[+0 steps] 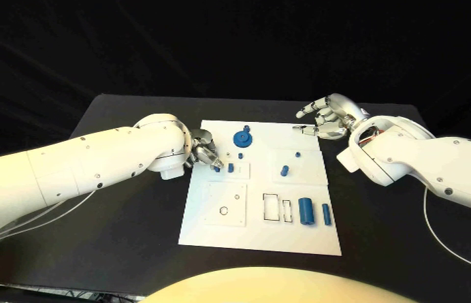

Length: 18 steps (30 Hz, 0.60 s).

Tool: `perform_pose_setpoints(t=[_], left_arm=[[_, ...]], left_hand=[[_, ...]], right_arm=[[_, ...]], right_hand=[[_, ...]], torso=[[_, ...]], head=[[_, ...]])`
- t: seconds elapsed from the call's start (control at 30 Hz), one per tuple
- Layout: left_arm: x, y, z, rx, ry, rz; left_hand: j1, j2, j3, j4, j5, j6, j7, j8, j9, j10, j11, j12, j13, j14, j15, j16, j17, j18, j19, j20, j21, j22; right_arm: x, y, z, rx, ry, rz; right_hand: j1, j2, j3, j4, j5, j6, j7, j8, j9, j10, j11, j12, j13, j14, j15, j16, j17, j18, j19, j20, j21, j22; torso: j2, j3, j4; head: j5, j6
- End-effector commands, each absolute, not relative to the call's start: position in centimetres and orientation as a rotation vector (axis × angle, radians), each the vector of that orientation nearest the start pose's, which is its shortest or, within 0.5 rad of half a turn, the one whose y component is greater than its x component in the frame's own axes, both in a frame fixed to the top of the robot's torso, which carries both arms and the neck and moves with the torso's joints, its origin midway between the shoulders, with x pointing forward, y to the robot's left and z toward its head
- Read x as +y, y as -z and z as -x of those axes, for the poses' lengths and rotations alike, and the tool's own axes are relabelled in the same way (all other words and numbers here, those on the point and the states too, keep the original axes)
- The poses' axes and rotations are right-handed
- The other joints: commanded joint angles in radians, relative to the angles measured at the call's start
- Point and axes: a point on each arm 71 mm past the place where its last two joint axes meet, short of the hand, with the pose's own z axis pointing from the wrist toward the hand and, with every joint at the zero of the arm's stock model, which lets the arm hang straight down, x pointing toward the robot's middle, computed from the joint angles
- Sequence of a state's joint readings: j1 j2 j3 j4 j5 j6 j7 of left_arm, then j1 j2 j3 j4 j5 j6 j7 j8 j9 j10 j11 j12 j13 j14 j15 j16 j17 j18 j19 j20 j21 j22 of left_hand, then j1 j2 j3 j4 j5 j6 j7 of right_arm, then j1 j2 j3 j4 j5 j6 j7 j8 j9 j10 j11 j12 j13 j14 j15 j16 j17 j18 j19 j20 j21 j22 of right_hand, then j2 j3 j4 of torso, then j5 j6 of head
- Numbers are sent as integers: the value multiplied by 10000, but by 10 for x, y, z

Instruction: Assemble the parts on the task board

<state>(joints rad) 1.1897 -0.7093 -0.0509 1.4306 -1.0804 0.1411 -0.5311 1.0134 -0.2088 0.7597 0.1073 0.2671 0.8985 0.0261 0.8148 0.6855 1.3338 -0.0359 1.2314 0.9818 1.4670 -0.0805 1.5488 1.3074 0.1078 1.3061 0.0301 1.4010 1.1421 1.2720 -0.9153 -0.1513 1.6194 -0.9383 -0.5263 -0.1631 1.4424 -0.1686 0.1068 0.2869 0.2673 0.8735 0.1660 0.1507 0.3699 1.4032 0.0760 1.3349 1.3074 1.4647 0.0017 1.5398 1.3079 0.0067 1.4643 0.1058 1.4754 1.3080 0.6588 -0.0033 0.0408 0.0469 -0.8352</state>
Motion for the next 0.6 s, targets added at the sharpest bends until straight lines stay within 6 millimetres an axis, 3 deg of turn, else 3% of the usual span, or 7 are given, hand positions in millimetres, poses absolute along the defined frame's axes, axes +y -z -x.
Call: perform_pose_setpoints(t=[0.03,0.27,0.6], left_arm=[[174,243,-484,23695,4370,1440],[177,243,-485,23679,4255,1460],[181,240,-487,23366,4231,1632]], left_hand=[[-150,-5,-363,189,-47,70,13,-73,-35,-7,-36,-20,-10,914,-96,43,2178,-181,3,-58,-48,-6],[-313,-141,-1815,913,-60,133,38,-129,-129,-63,-12,-72,-28,908,-84,32,2156,-183,16,-50,-84,-18],[-238,-157,-2779,1561,-57,77,69,-147,-160,-205,13,-228,-247,881,-69,-8,2062,-168,-15,-42,-132,-81]], right_arm=[[-225,185,-471,16981,-7700,-4233],[-225,185,-471,16963,-7700,-4245],[-226,185,-471,16943,-7703,-4252]], right_hand=[[-113,18,59,16,42,26,-24,54,-10,-57,15,-32,436,827,24,-60,1636,192,512,33,-30,2038],[-113,18,59,16,42,26,-24,54,-10,-57,15,-32,436,827,24,-60,1636,192,512,33,-30,2038],[-133,14,58,20,41,17,-22,55,-16,-66,16,-44,424,825,24,-64,1627,195,507,33,-40,2033]], torso=[[1,3,4],[-1,0,-3],[6,-13,-9]], head=[[5,-7],[1,7],[-29,30]])
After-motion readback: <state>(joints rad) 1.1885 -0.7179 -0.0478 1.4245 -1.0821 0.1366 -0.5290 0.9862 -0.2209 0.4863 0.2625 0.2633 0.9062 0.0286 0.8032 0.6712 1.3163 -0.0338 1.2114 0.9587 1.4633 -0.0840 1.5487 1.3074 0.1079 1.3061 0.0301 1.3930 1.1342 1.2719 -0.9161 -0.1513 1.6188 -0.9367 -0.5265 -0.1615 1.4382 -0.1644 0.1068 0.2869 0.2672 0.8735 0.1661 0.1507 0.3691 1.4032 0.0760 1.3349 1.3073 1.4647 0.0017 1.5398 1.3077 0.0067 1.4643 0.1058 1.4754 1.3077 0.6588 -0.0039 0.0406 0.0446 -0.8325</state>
